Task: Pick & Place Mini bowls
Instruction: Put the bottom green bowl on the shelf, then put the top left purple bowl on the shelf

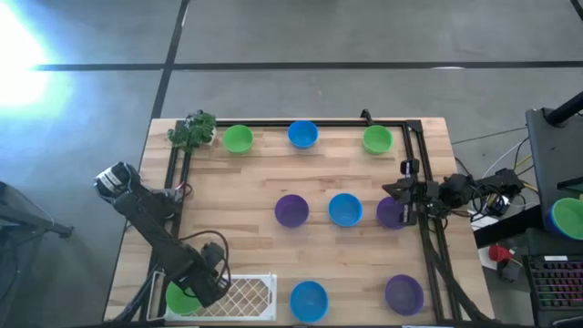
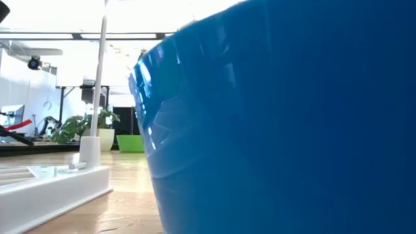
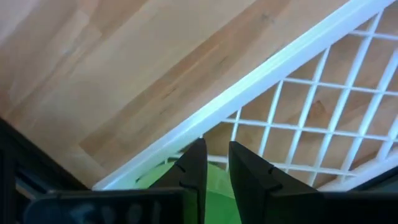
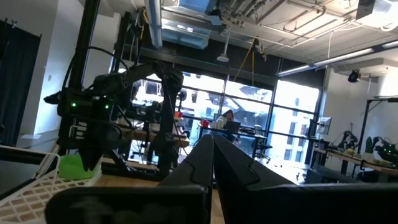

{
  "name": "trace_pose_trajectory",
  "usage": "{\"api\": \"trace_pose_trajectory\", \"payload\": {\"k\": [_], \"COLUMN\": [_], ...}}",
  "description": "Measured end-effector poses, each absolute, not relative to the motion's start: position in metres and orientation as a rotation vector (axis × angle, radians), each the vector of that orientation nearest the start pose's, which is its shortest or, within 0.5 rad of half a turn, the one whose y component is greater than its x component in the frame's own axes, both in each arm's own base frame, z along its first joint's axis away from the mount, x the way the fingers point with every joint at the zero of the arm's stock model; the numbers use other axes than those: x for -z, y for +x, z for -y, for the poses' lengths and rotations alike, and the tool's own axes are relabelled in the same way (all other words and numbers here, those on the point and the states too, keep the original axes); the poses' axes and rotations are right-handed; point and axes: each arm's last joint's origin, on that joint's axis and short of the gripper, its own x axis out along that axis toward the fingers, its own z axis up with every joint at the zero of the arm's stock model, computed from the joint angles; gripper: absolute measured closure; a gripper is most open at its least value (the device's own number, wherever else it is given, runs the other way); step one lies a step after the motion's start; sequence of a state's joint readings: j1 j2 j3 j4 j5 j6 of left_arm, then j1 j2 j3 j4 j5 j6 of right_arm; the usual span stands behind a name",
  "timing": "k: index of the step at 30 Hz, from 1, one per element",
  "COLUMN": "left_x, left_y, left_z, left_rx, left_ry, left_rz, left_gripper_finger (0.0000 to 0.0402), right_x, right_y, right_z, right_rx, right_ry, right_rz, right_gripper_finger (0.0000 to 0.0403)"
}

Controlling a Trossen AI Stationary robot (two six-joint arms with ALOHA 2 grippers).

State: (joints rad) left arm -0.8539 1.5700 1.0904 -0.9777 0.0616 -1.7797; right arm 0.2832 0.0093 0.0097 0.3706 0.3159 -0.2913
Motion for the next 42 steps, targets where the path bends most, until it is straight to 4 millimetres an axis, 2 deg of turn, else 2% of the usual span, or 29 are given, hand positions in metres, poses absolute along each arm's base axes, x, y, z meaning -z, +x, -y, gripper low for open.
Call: {"api": "trace_pose_trajectory", "payload": {"k": [8, 16, 27, 32, 37, 42], "left_x": [-0.212, -0.214, -0.236, -0.241, -0.243, -0.245], "left_y": [0.178, 0.178, 0.192, 0.197, 0.2, 0.203], "left_z": [0.212, 0.212, 0.211, 0.203, 0.196, 0.188], "left_rx": [-0.599, -0.583, -0.538, -0.581, -0.598, -0.641], "left_ry": [-0.859, -0.851, -0.699, -0.588, -0.518, -0.435], "left_rz": [-1.578, -1.58, -1.26, -1.08, -1.021, -0.926], "left_gripper_finger": [0.034, 0.034, 0.034, 0.034, 0.034, 0.034], "right_x": [-0.201, -0.201, -0.201, -0.203, -0.224, -0.246], "right_y": [0.089, 0.089, 0.089, 0.088, 0.084, 0.085], "right_z": [-0.016, -0.016, -0.016, -0.016, -0.014, -0.011], "right_rx": [0.083, 0.083, 0.083, 0.089, 0.111, 0.201], "right_ry": [-0.179, -0.177, -0.176, -0.195, -0.155, -0.108], "right_rz": [0.346, 0.346, 0.346, 0.355, 0.369, 0.219], "right_gripper_finger": [0.0394, 0.0394, 0.0394, 0.0394, 0.0394, 0.0394]}}
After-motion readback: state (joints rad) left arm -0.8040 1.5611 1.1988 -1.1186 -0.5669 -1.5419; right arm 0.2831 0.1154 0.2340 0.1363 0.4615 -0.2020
